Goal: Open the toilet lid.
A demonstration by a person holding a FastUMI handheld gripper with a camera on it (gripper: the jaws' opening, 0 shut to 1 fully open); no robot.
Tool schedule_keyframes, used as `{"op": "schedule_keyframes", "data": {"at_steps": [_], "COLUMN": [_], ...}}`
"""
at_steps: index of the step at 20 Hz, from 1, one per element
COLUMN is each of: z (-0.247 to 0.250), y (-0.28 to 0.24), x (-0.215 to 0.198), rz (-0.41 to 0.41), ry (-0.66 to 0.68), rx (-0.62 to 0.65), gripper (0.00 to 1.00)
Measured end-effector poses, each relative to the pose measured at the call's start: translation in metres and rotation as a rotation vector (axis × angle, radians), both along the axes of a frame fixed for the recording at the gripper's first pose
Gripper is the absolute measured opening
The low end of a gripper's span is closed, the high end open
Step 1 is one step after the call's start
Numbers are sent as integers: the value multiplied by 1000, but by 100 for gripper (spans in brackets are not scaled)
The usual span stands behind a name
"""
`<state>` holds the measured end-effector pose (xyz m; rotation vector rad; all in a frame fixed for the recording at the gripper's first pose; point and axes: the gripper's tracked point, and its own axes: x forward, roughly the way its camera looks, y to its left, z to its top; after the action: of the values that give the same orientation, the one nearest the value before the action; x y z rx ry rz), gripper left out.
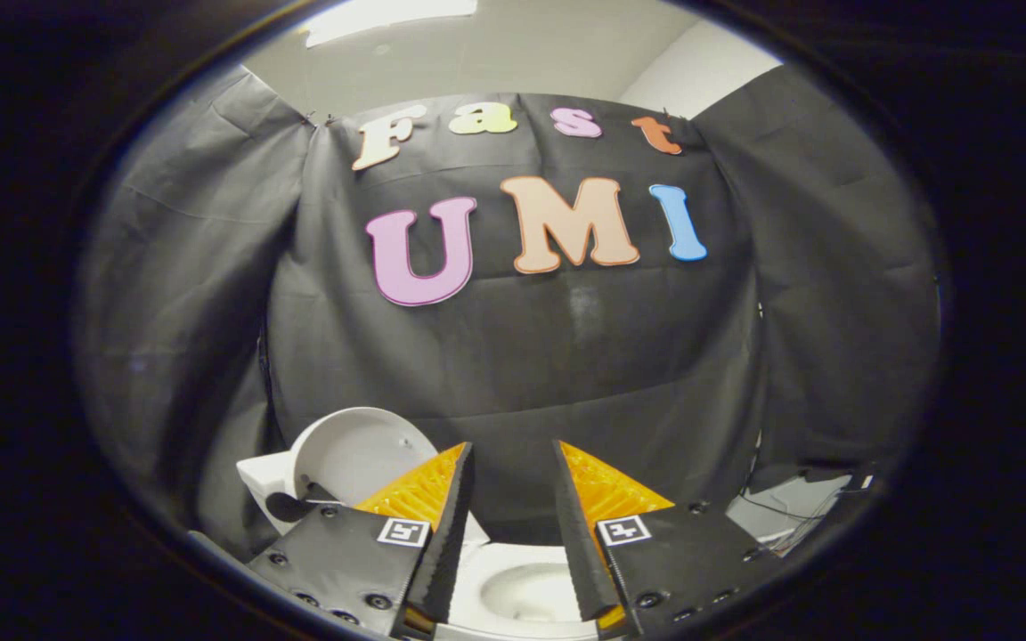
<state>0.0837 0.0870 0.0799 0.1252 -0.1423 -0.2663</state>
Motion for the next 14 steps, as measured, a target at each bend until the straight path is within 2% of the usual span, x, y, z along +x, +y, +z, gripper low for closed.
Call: {"op": "schedule_keyframes", "data": {"at_steps": [4, 6, 9, 14], "z": [-16, -27, -39, -63], "y": [-36, -41, -40, -75], "x": [-18, -25, -31, -54], "rz": [9, 56, 173, 161], "ry": [23, 37, 61, 127], "rx": [17, 20, -1, -62], "gripper": [54, 54, 54, 54]}}
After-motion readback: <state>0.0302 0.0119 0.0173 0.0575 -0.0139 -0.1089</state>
